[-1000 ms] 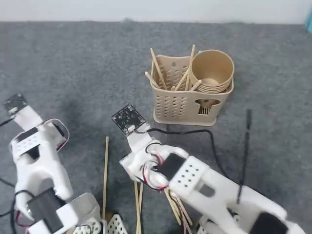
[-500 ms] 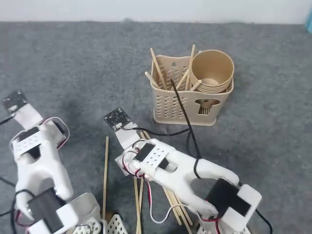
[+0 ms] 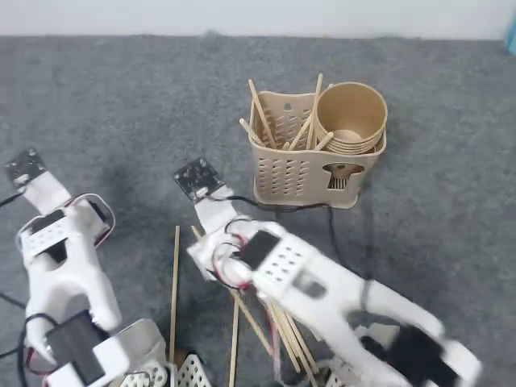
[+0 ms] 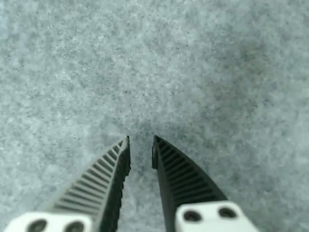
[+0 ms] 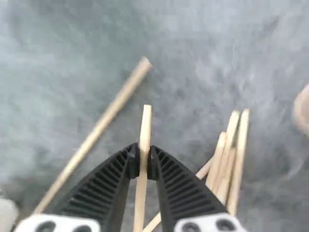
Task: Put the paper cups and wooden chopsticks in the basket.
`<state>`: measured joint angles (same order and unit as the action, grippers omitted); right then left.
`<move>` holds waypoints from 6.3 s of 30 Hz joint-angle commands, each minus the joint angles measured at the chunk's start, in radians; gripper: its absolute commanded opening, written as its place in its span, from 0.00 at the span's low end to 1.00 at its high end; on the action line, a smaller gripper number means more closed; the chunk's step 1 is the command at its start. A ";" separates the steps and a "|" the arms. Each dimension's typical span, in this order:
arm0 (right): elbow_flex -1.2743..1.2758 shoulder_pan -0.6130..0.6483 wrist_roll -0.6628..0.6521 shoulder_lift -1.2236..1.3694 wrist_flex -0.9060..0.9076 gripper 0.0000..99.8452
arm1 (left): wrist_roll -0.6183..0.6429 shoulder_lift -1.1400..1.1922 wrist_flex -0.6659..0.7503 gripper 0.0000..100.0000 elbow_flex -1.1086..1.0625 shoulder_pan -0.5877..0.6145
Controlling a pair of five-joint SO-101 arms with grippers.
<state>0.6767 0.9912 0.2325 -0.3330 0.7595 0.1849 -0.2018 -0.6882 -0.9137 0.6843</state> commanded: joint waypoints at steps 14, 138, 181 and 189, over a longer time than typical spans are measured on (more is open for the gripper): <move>-0.031 -0.260 -0.252 -0.845 -0.493 0.01 | 0.014 -0.052 0.020 0.07 0.005 -0.006; 0.209 -0.197 -0.204 0.113 -0.122 0.13 | 0.012 -0.054 0.018 0.07 -0.001 -0.006; 0.199 -0.503 -0.198 -1.001 -0.725 0.01 | 0.012 -0.054 0.020 0.07 0.001 -0.006; 0.198 -0.604 -0.199 -0.696 -0.954 0.01 | 0.012 -0.054 0.020 0.07 -0.001 -0.006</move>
<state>0.8884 0.4097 0.0253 -1.1185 -0.1258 0.1849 -0.2064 -0.6882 -0.9214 0.6843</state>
